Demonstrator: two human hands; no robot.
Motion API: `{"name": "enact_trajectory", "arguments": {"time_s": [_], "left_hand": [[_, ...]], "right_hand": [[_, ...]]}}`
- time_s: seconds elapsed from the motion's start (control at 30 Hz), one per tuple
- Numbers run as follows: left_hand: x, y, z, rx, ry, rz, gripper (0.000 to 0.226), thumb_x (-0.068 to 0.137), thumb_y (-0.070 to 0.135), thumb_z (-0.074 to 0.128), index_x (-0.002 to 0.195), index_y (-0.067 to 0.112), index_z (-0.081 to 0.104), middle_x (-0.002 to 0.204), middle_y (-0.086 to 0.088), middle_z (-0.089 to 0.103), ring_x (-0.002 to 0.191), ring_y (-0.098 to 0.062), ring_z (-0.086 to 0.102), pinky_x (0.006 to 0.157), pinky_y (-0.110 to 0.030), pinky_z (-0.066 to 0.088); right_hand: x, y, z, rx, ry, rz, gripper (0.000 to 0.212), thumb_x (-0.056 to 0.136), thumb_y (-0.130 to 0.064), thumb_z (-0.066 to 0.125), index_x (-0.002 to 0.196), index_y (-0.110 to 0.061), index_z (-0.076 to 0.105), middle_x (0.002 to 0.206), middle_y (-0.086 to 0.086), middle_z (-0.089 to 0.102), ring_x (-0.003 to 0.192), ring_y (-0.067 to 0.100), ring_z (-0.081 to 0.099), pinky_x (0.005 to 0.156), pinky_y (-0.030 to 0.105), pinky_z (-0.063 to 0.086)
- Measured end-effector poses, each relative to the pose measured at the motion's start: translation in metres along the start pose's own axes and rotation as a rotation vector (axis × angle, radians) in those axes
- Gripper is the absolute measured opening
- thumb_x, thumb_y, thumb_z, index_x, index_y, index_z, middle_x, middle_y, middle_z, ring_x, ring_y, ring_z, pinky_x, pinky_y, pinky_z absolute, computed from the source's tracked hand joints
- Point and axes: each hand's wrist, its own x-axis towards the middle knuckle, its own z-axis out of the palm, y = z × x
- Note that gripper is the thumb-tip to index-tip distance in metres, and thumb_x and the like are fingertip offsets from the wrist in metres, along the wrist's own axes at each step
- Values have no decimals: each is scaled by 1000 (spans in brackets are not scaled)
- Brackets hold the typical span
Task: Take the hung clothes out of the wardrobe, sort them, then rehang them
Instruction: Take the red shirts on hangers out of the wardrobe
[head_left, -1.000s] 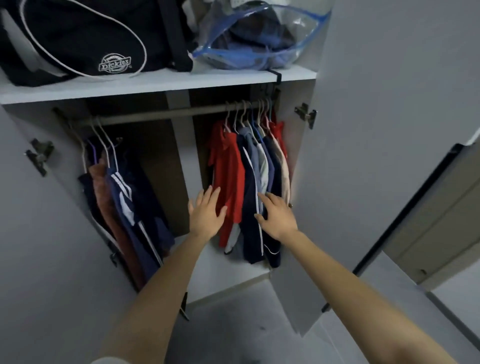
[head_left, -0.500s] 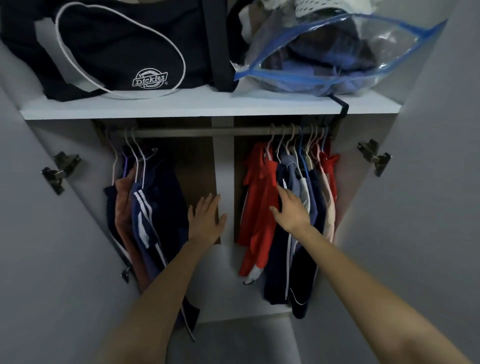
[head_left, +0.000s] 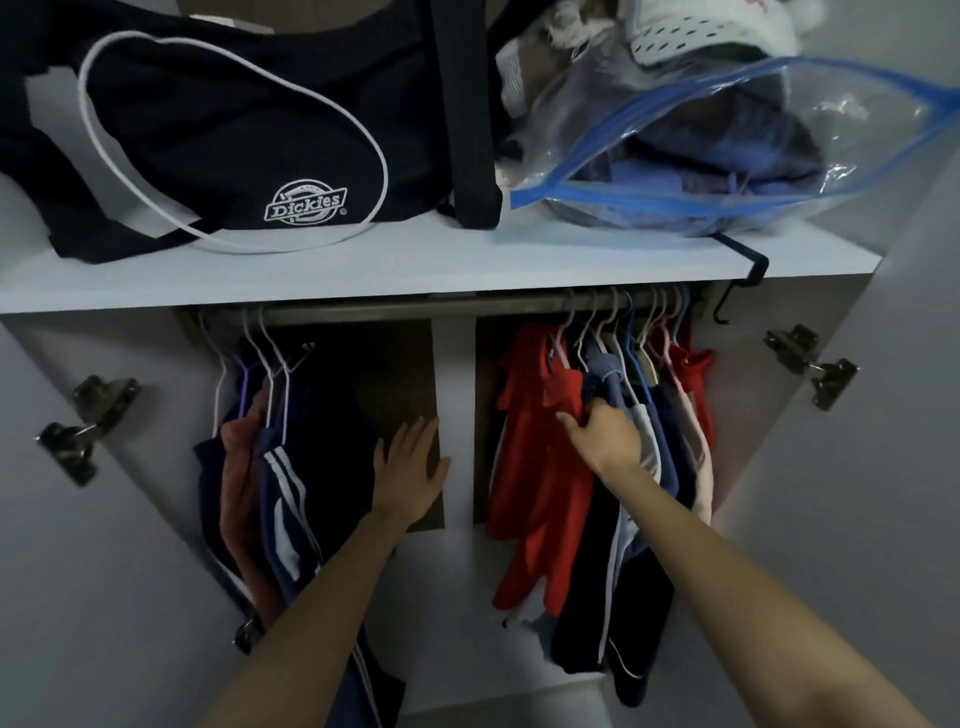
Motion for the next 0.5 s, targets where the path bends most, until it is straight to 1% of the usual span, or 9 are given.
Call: {"name": "enact_trajectory", "arguments": {"time_s": [0.1,0.17,0.23,0.33,0.4,0.5], "left_hand": [[15,-6,-3,-14,-10,22,63,102,48,38,157,30,14,165,2,13,152,-19,8,122,-50,2],[22,-8,-5,-47,-9,37,62,102,47,39,157,30,16,165,2,15,152,-18,8,122,-50,2],[29,-11,-7,-72,-10,51,62,102,46,41,157,30,17,165,3,15,152,-17,8,121,-50,1],[38,-16,-7,-95,-18,74,62,102,46,42,157,30,18,164,3,16,152,-18,8,122,-51,2],[42,-19,-6,-110,-13,88,62,102,45,42,157,30,18,164,3,17,152,-18,9,122,-51,3],[49,-21,-6,-132,-10,93,62,102,45,42,157,30,18,164,3,18,152,-18,10,122,-50,2]], "right_hand": [[3,-10,1,-44,-20,3,46,97,-49,52,99,-3,56,78,7,55,81,31,63,58,30,34],[6,-16,3,-56,-11,6,42,99,-44,50,102,-3,55,85,11,62,79,32,63,57,31,35],[7,-20,4,-74,15,3,37,101,-39,48,104,-3,55,88,15,65,70,31,59,55,32,35],[4,-23,9,-74,87,0,35,103,-37,43,98,-4,54,77,12,61,57,24,47,49,32,29],[1,-22,12,-37,145,6,38,103,-39,41,95,-5,54,67,6,53,53,21,43,45,32,24],[-1,-22,12,18,205,23,39,103,-40,42,90,-6,54,60,-1,47,48,16,40,43,29,21]]}}
